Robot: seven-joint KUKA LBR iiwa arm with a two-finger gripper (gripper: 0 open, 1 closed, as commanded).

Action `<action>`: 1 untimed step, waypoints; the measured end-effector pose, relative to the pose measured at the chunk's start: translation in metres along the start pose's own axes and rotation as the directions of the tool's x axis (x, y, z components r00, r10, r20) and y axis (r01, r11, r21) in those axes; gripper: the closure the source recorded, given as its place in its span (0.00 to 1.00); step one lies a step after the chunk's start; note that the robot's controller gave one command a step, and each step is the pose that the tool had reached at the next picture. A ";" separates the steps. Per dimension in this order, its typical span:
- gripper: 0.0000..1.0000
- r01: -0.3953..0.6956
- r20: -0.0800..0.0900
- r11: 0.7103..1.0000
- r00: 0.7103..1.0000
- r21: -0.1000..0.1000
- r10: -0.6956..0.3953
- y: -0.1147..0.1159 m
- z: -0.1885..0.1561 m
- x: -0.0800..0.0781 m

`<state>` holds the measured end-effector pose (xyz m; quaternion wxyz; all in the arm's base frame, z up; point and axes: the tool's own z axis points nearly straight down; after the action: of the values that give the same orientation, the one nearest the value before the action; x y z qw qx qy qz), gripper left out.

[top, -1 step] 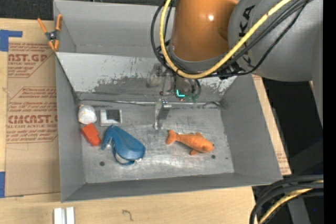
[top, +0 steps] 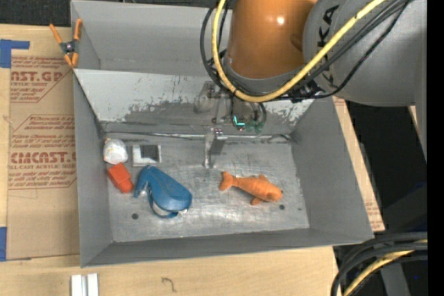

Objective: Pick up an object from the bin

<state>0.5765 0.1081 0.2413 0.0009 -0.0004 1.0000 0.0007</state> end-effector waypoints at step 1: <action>0.00 0.052 0.005 0.999 0.999 0.000 -0.052 0.026 0.055 0.028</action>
Offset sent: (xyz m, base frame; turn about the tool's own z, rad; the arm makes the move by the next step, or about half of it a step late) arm -0.0331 0.0202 -0.1535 0.1702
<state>0.5486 0.1345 0.1860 0.0033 -0.0265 0.9996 0.0006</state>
